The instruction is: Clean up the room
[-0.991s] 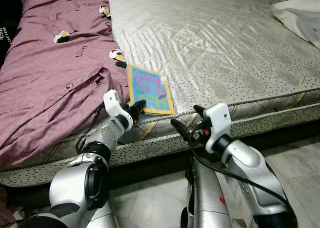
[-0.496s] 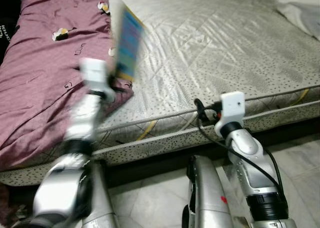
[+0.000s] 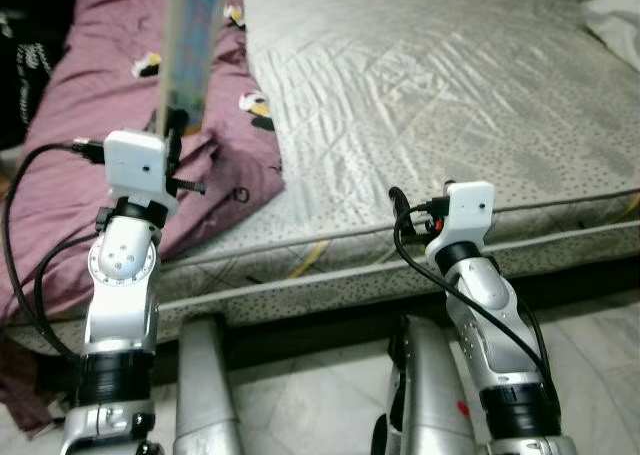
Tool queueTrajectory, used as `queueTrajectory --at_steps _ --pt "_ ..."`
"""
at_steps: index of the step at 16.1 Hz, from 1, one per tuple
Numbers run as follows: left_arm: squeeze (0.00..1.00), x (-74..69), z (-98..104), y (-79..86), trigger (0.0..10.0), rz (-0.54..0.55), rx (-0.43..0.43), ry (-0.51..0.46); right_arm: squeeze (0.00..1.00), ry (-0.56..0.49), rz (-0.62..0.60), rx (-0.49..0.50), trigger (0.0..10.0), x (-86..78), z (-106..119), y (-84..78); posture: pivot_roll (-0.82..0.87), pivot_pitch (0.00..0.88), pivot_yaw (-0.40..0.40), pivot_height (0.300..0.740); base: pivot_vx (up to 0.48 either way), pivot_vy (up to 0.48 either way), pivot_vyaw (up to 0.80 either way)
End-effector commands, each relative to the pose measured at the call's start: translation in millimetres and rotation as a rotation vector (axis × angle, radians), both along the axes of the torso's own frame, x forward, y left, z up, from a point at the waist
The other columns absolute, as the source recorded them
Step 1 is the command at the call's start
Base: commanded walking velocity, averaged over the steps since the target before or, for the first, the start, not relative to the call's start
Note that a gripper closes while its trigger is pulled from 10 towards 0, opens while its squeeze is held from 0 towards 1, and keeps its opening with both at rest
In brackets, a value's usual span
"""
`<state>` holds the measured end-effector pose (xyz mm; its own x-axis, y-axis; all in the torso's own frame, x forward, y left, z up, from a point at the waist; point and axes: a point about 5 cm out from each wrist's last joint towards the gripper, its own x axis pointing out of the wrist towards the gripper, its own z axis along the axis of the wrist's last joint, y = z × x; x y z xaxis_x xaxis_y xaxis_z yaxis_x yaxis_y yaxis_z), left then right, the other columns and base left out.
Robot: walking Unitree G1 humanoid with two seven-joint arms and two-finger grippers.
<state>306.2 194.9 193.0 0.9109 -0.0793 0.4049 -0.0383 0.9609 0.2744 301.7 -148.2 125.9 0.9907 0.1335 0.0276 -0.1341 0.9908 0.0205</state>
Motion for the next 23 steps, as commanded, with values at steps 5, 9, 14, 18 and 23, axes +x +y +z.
queueTrajectory --at_steps 5,9,14,18,23 --pt "0.00 -12.0 -8 -40.4 10.0 -0.008 -0.130 0.020 0.00 -0.031 0.012 0.029 10.0 5.8 7 0.2 0.02 0.000 -0.014 0.458 0.000 0.000 -0.52" --pt "0.00 -23.2 -20 -59.1 10.0 -0.028 -0.145 0.105 0.00 -0.045 0.006 0.034 10.0 8.6 10 -0.8 0.01 0.000 -0.019 0.458 0.000 0.000 -0.65" --pt "0.00 -22.7 -36 -52.0 10.0 0.103 -0.107 0.207 0.00 -0.053 0.002 0.045 10.0 12.4 12 0.4 0.02 0.000 -0.018 0.458 0.000 0.000 -0.64" --pt "0.00 -26.3 -37 -58.5 10.0 0.004 -0.115 0.200 0.00 -0.073 0.014 0.038 10.0 13.9 15 1.0 0.01 0.000 -0.019 0.470 0.000 0.000 -0.42" --pt "0.00 -24.1 -36 -58.4 10.0 0.011 -0.112 0.202 0.00 -0.105 0.043 0.020 10.0 12.0 17 5.8 0.01 0.000 -0.018 0.480 0.000 0.000 0.00"
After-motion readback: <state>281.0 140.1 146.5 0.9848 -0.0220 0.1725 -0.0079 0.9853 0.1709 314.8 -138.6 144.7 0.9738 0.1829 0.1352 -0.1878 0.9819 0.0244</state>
